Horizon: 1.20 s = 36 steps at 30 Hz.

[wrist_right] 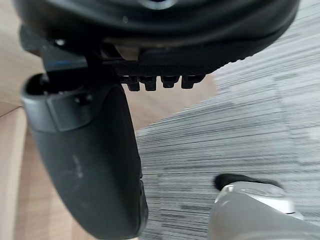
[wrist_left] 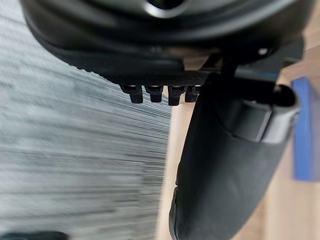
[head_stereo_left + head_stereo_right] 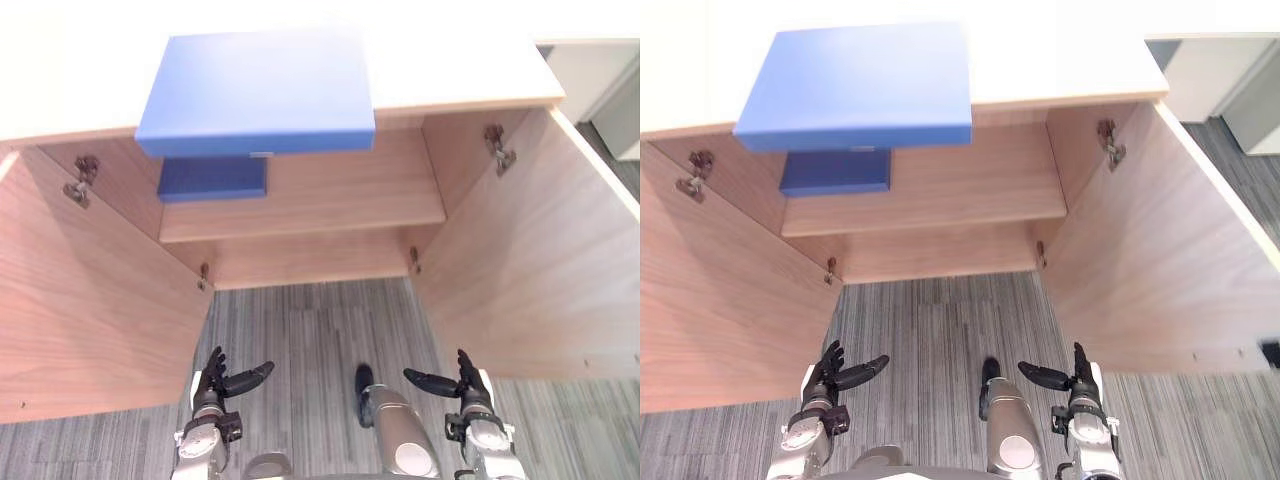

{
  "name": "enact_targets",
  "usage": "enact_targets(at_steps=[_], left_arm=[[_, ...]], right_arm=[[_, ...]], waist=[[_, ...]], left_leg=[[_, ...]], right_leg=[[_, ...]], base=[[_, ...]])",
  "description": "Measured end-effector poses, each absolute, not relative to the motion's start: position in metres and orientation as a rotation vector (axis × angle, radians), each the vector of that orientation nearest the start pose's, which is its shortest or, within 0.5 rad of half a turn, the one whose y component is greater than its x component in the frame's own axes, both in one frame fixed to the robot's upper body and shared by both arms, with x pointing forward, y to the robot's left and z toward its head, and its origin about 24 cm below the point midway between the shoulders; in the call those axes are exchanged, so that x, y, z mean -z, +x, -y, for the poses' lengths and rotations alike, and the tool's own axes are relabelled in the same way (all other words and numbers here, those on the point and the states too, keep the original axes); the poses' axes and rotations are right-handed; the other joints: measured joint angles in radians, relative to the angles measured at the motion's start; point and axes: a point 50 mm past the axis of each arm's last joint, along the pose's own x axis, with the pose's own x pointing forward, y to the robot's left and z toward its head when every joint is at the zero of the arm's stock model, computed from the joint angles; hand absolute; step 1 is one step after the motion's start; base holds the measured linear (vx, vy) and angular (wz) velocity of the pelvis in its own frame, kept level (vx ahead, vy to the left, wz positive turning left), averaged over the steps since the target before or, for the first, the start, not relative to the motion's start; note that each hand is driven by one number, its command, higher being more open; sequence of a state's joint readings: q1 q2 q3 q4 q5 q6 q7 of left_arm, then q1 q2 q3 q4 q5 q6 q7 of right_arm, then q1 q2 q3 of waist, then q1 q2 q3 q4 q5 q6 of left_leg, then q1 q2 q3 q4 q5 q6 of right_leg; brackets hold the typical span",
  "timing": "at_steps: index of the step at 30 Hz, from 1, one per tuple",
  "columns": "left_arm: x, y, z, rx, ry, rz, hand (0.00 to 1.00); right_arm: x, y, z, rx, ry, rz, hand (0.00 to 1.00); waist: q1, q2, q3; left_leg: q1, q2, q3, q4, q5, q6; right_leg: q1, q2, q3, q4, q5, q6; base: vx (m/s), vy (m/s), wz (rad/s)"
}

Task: Walk over to the cabinet, pick up the folder, carry it to the office cabinet, place the folder inside the office cabinet, then close the office cabinet door

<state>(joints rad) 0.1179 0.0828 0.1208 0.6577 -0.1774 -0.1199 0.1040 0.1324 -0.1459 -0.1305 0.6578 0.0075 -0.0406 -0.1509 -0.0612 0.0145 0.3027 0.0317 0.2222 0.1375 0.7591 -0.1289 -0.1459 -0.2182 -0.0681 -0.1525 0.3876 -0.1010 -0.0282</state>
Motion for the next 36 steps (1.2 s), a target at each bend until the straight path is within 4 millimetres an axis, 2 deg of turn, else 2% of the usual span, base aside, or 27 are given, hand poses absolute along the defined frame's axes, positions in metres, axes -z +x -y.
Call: enact_targets(at_steps=[1,3,4,6,7,8,9,12,16,18,22,23,27,30,36], left_arm=[[0.105,0.159,-0.211,-0.347,-0.087,-0.626,1.00],[0.103,0.161,-0.209,-0.342,-0.092,-0.614,1.00],[0.101,0.163,-0.208,-0.340,-0.095,-0.603,1.00],[0.098,0.166,-0.208,-0.337,-0.097,-0.581,1.00],[0.097,0.168,-0.208,-0.337,-0.098,-0.576,1.00],[0.095,0.169,-0.207,-0.335,-0.099,-0.569,1.00],[0.094,0.169,-0.207,-0.336,-0.101,-0.564,1.00],[0.087,0.171,-0.211,-0.337,-0.088,-0.527,1.00],[0.069,0.173,-0.222,-0.343,-0.051,-0.443,1.00],[0.053,0.174,-0.227,-0.347,-0.024,-0.374,1.00],[0.003,0.177,-0.229,-0.335,0.107,-0.152,1.00],[-0.003,0.177,-0.229,-0.334,0.140,-0.123,1.00],[-0.045,0.179,-0.232,-0.295,0.429,0.059,1.00],[-0.066,0.181,-0.230,-0.274,0.580,0.170,1.00],[-0.089,0.175,-0.223,-0.323,0.746,0.299,1.00]], right_arm=[[0.108,0.146,0.234,0.355,-0.141,-0.722,1.00],[0.105,0.147,0.234,0.366,-0.127,-0.703,1.00],[0.104,0.148,0.238,0.385,-0.118,-0.696,1.00],[0.104,0.146,0.244,0.428,-0.104,-0.701,1.00],[0.105,0.145,0.246,0.436,-0.102,-0.704,1.00],[0.106,0.142,0.250,0.454,-0.101,-0.713,1.00],[0.108,0.137,0.254,0.472,-0.100,-0.732,1.00],[0.117,0.125,0.251,0.479,-0.086,-0.789,1.00],[0.119,0.125,0.247,0.463,-0.075,-0.798,1.00],[0.119,0.125,0.247,0.456,-0.071,-0.798,1.00],[0.118,0.125,0.249,0.462,-0.060,-0.780,1.00],[0.118,0.125,0.249,0.461,-0.061,-0.777,1.00],[0.117,0.122,0.253,0.462,-0.083,-0.774,1.00],[0.120,0.118,0.255,0.442,-0.121,-0.800,1.00],[0.124,0.106,0.253,0.434,-0.148,-0.835,1.00]], waist=[[0.016,-0.001,-0.001],[0.024,-0.003,-0.004],[0.028,0.000,-0.006],[0.042,0.008,-0.011],[0.043,0.010,-0.012],[0.043,0.021,-0.019],[0.039,0.034,-0.029],[0.039,0.003,-0.046],[0.041,0.006,-0.051],[0.042,0.006,-0.053],[0.044,0.016,-0.067],[0.044,0.018,-0.070],[0.043,0.043,-0.094],[0.043,0.053,-0.116],[0.042,0.052,-0.126]], left_leg=[[-0.068,0.048,0.042,0.117,-0.044,0.010],[-0.133,0.062,0.089,0.111,-0.083,0.028],[-0.157,0.057,0.131,0.017,-0.094,0.036],[-0.160,0.020,0.151,-0.227,-0.085,0.039],[-0.158,0.005,0.148,-0.299,-0.073,0.041],[-0.146,-0.026,0.142,-0.453,0.032,0.052],[-0.130,-0.037,0.141,-0.531,0.111,0.109],[-0.078,-0.097,0.139,-0.630,0.131,0.114],[-0.046,-0.125,0.136,-0.677,0.134,0.119],[-0.036,-0.133,0.128,-0.691,0.138,0.124],[-0.014,-0.136,0.112,-0.750,0.168,0.122],[-0.011,-0.137,0.110,-0.758,0.173,0.121],[0.008,-0.143,0.103,-0.799,0.198,0.123],[0.021,-0.153,0.093,-0.836,0.223,0.127],[0.028,-0.162,0.074,-0.852,0.227,0.115]], right_leg=[[0.058,0.013,-0.009,-0.031,-0.015,-0.012],[0.116,0.015,-0.013,-0.083,-0.018,-0.016],[0.152,0.011,-0.015,-0.117,-0.014,-0.011],[0.193,0.007,-0.014,-0.151,-0.012,-0.007],[0.200,0.005,-0.015,-0.157,-0.013,-0.003],[0.208,0.007,-0.014,-0.164,-0.018,0.014],[0.221,0.018,-0.010,-0.169,-0.035,0.040],[0.244,-0.023,-0.012,-0.193,-0.044,0.059],[0.274,-0.040,-0.012,-0.227,-0.040,0.068],[0.286,-0.039,-0.014,-0.236,-0.039,0.070],[0.292,-0.036,-0.018,-0.238,-0.039,0.070],[0.292,-0.036,-0.018,-0.238,-0.039,0.070],[0.295,-0.031,-0.021,-0.238,-0.037,0.073],[0.296,-0.035,-0.023,-0.238,-0.035,0.076],[0.313,-0.036,-0.013,-0.272,-0.030,0.085]], base=[[0.44,-0.255,0.10],[0.29,-0.106,0.02],[0.36,-0.047,0.01],[0.32,0.013,-0.10],[0.26,0.084,-0.09],[0.31,0.144,-0.02],[0.25,0.146,0.08],[0.20,0.121,0.19],[0.11,0.058,0.07],[0.05,0.003,0.11],[0.00,-0.018,0.11],[-0.03,-0.014,0.05],[-0.05,-0.010,0.04],[-0.07,0.028,0.08],[-0.08,0.028,0.08]])
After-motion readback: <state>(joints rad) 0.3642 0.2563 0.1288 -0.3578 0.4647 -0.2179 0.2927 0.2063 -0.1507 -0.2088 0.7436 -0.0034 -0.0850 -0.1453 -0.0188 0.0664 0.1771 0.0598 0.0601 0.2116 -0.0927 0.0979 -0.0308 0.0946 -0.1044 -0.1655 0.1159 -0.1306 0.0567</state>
